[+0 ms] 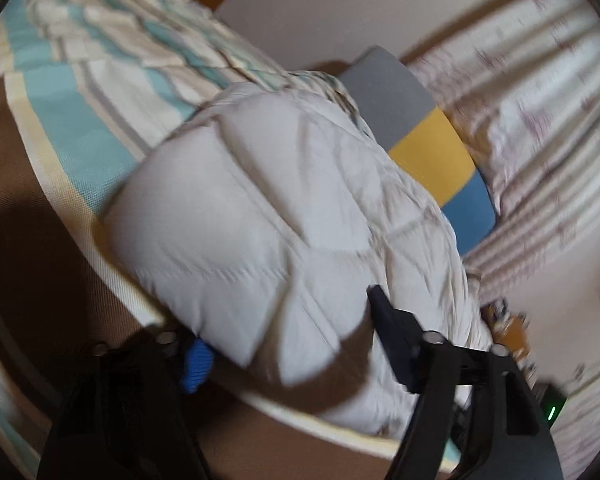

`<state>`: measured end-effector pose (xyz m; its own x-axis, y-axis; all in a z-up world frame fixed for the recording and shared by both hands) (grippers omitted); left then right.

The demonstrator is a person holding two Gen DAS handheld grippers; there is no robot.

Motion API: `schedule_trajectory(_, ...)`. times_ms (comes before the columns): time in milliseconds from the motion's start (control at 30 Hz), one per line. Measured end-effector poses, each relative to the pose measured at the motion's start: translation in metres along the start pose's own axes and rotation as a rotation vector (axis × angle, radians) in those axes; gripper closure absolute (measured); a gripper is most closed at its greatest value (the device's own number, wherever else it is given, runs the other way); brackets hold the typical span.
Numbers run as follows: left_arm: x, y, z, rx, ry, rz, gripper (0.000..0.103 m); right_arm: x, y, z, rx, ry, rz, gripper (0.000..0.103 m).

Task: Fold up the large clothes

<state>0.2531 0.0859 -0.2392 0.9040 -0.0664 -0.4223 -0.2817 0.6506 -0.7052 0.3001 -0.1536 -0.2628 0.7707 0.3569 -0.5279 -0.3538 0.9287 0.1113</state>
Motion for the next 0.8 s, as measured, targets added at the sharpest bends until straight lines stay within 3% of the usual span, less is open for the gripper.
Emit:
schedule_trajectory(200,0.007,0.006,0.019,-0.154,-0.021,0.008,0.068,0.0,-0.001,0.002,0.005,-0.011,0.005,0.086)
schedule_trajectory(367,-0.013,-0.036,0.031,0.06,-0.113,0.004,0.078,-0.001,-0.002,0.0,0.004,-0.028,0.009,0.087)
schedule_trajectory(533,-0.035,-0.107,0.036,0.294,-0.201,-0.092,0.078,-0.004,-0.002,-0.003,0.02,-0.034,0.009,0.087)
schedule_trajectory(667,-0.049,-0.167,0.021,0.487,-0.231,-0.194,0.078,-0.005,-0.003,-0.004,0.058,-0.034,0.022,0.086)
schedule_trajectory(800,-0.053,-0.208,0.002,0.613,-0.241,-0.258,0.078,-0.008,-0.004,-0.003,0.094,-0.036,0.035,0.086)
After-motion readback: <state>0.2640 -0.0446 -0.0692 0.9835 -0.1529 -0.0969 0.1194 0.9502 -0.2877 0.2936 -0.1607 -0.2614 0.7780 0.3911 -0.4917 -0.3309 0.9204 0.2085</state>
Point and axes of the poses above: each gripper's, at about its wrist camera, not at the fingertips, and x roughly the way its jaws point, y to its left, z to its top, the point moved 10 cm from there along x, roughly the way its jaws point, and after that the axes turned 12 degrees about -y, right-handed, at the moved point
